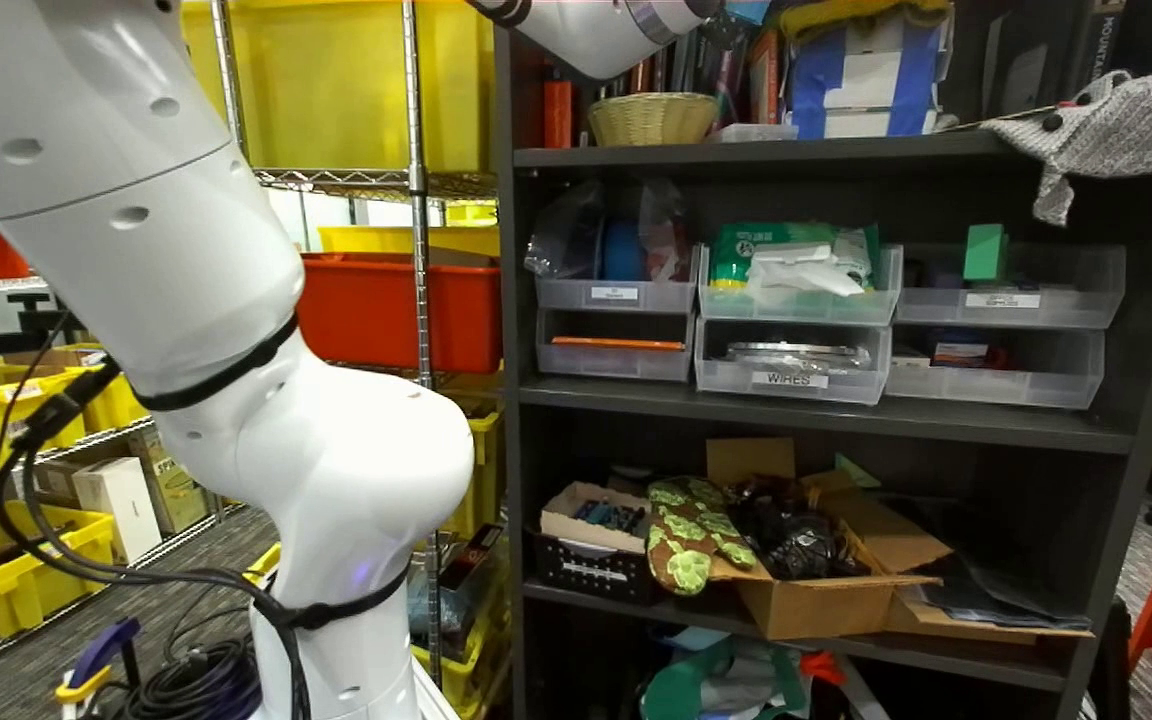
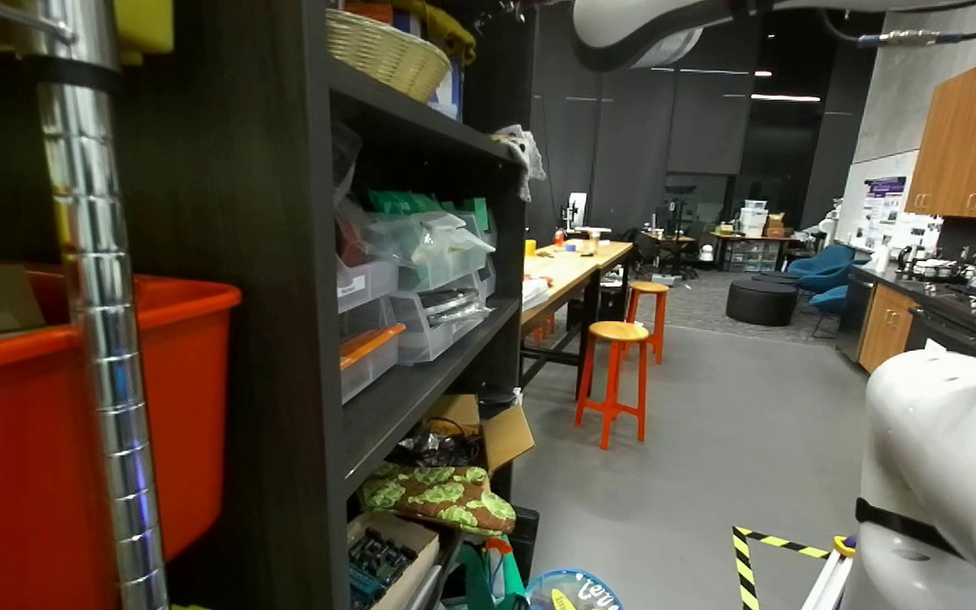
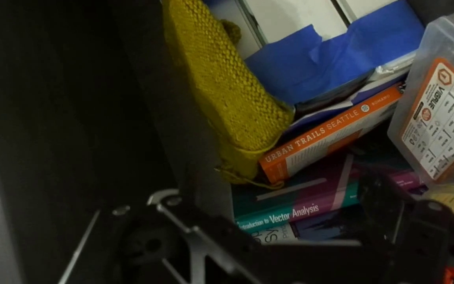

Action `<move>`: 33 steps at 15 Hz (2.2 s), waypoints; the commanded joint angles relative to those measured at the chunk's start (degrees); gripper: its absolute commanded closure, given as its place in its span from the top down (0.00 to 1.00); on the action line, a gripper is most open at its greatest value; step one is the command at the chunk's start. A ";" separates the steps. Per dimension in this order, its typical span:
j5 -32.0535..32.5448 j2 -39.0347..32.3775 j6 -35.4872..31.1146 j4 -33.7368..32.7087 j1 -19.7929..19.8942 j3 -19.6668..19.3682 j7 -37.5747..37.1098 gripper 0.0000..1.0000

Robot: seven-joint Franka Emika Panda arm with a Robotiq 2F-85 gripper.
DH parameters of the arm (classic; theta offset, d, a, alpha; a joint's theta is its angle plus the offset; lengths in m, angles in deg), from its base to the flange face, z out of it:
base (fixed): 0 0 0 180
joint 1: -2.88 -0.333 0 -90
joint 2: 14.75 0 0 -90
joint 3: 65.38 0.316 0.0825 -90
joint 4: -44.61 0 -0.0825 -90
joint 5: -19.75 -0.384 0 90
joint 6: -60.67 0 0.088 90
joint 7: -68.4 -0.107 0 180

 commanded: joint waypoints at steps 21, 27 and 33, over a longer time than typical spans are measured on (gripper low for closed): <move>-2.31 -7.46 7.68 -17.95 -19.82 -14.87 14.13 1.00; -0.81 -9.59 1.50 -17.91 -18.13 -16.03 12.08 1.00; 1.18 -11.10 14.76 -21.05 -14.79 -13.83 12.41 1.00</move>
